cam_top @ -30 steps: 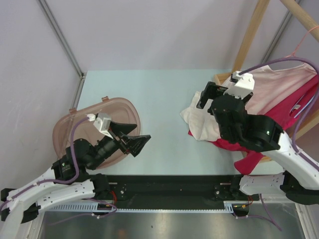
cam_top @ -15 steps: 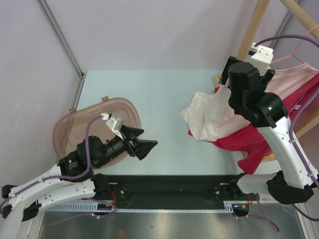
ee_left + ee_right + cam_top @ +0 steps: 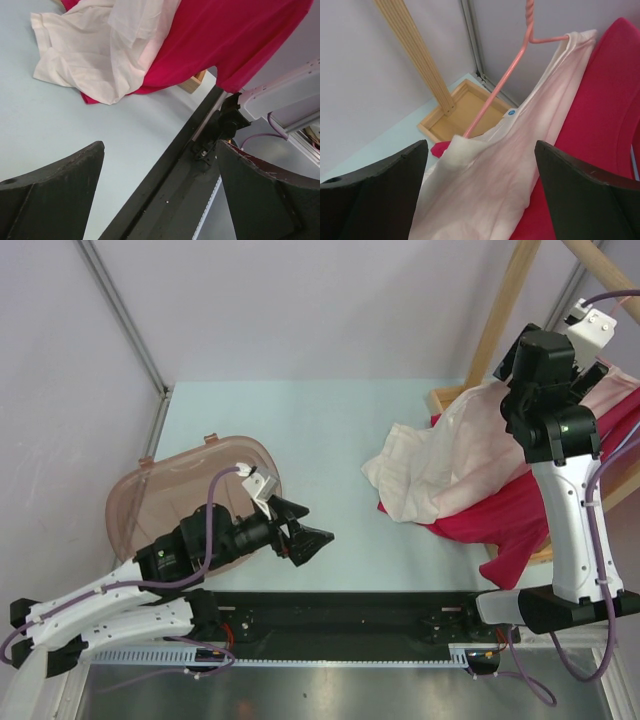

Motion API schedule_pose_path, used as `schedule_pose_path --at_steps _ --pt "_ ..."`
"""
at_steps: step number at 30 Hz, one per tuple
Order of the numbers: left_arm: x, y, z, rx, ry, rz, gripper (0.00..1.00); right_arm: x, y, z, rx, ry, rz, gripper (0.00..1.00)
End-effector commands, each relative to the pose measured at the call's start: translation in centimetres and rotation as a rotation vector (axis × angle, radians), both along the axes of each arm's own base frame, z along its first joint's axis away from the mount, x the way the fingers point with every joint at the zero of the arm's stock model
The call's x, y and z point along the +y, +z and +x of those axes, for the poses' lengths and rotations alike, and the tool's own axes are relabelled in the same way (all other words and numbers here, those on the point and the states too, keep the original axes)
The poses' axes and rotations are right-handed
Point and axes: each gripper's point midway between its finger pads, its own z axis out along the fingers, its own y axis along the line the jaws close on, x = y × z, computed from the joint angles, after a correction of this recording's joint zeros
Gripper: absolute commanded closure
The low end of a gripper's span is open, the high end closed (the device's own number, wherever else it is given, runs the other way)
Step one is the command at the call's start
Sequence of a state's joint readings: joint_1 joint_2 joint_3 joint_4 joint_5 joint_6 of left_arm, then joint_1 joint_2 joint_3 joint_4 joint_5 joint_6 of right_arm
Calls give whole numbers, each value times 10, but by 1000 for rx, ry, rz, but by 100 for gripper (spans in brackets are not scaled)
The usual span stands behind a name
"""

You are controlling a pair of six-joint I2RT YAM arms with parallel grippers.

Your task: Remove the t-shirt from the hanger

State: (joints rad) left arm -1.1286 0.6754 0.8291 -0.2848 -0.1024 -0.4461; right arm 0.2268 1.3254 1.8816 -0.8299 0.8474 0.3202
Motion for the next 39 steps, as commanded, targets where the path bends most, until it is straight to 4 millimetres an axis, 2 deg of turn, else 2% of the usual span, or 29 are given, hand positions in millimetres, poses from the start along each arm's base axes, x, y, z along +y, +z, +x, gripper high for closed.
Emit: schedule_pose_path --at_steps 1,5,8,14,17,19,22,27,29,30,31,34,37,39 --pt "-11 24 -12 22 -68 -100 3 -15 15 10 -48 0 3 10" --pt "-13 22 -18 71 -88 -138 8 -22 18 12 -74 -6 29 30" --pt "-9 26 -20 86 -83 -151 9 -22 15 14 -97 -9 67 39" --pt "-9 31 -17 81 -73 -122 11 -23 -1 22 -133 -45 148 48" --pt "-12 32 -18 85 -83 -116 11 -22 -8 28 -147 -45 176 48" --pt "-12 32 -18 86 -84 -125 12 -24 -10 29 -156 -63 196 48" --pt "-14 29 -19 104 -84 -140 13 -25 -11 29 -172 -66 208 55" --pt "-15 29 -23 103 -110 -135 14 -20 9 26 -260 -17 223 70" --pt "-15 30 -23 99 -111 -136 14 -16 20 25 -291 14 213 84" --pt "-16 29 -23 100 -112 -135 14 -15 28 21 -316 22 214 86" --pt "-15 30 -24 100 -114 -137 14 -8 32 21 -326 48 211 87" --pt "-16 28 -24 105 -118 -130 14 2 50 20 -370 87 198 99" --pt "-13 29 -23 92 -108 -123 14 11 62 16 -397 126 203 100" --pt "-12 29 -22 86 -104 -117 14 25 67 15 -403 176 205 100"
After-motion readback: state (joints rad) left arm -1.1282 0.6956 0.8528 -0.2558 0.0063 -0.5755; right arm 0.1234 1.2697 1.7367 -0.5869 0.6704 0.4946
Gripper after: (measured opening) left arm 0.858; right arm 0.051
